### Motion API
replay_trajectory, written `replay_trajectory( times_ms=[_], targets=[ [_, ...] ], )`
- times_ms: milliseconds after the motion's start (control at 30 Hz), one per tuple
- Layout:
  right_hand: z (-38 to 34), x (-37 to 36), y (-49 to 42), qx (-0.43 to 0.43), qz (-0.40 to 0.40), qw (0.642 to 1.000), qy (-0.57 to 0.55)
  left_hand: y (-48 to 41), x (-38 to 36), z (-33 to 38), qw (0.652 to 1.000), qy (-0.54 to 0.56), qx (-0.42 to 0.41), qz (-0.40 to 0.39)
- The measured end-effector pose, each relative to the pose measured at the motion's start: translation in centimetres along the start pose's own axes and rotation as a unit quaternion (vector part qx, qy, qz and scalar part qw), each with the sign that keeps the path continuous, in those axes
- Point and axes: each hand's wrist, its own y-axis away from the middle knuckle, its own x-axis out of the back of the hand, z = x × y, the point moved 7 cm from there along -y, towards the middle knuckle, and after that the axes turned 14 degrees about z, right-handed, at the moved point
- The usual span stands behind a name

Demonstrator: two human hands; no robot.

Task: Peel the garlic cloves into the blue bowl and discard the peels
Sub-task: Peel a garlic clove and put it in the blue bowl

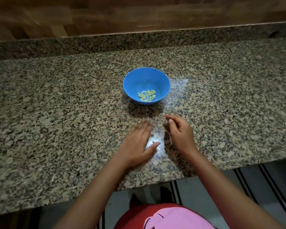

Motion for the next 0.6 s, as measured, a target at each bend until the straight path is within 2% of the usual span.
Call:
replay_trajectory(
  times_ms=[67, 133, 300, 367, 433, 467, 500, 533, 600],
  targets=[
    [0.0, 0.6, 0.3, 0.002, 0.010, 1.000, 0.012, 0.0, 1.1, -2.0, 0.999, -0.019, 0.047, 0.019],
    [0.2, 1.1, 0.6, -0.001, 0.015, 1.000, 0.019, 0.2, 1.0, -3.4, 0.996, -0.040, 0.080, 0.004],
    [1.6, 1.7, 1.5, 0.005, -0.011, 0.998, 0.067, 0.0, -1.8, 1.2, 0.998, -0.062, -0.017, -0.027],
    [1.8, 2.0, 1.9, 0.017, -0.033, 0.995, 0.090, -0.4, -1.8, 2.9, 0.999, -0.034, -0.034, -0.006],
    [1.9, 1.9, 2.3, 0.040, -0.094, 0.985, 0.140, -0.5, -1.0, 3.0, 0.996, 0.085, 0.008, 0.038],
    [2.2, 1.5, 2.7, 0.049, -0.145, 0.970, 0.187, -0.3, -0.5, 2.5, 0.978, 0.188, 0.056, 0.065],
    [2.5, 0.9, 3.3, 0.066, -0.201, 0.945, 0.251, -0.1, 0.1, 2.0, 0.942, 0.301, 0.116, 0.094],
    [2.8, 0.3, 3.9, 0.097, -0.244, 0.911, 0.318, 0.3, 0.5, 1.5, 0.891, 0.399, 0.177, 0.122],
    [3.1, -0.9, 5.0, 0.158, -0.275, 0.860, 0.400, 1.0, 0.8, 0.7, 0.803, 0.507, 0.260, 0.176]
  ],
)
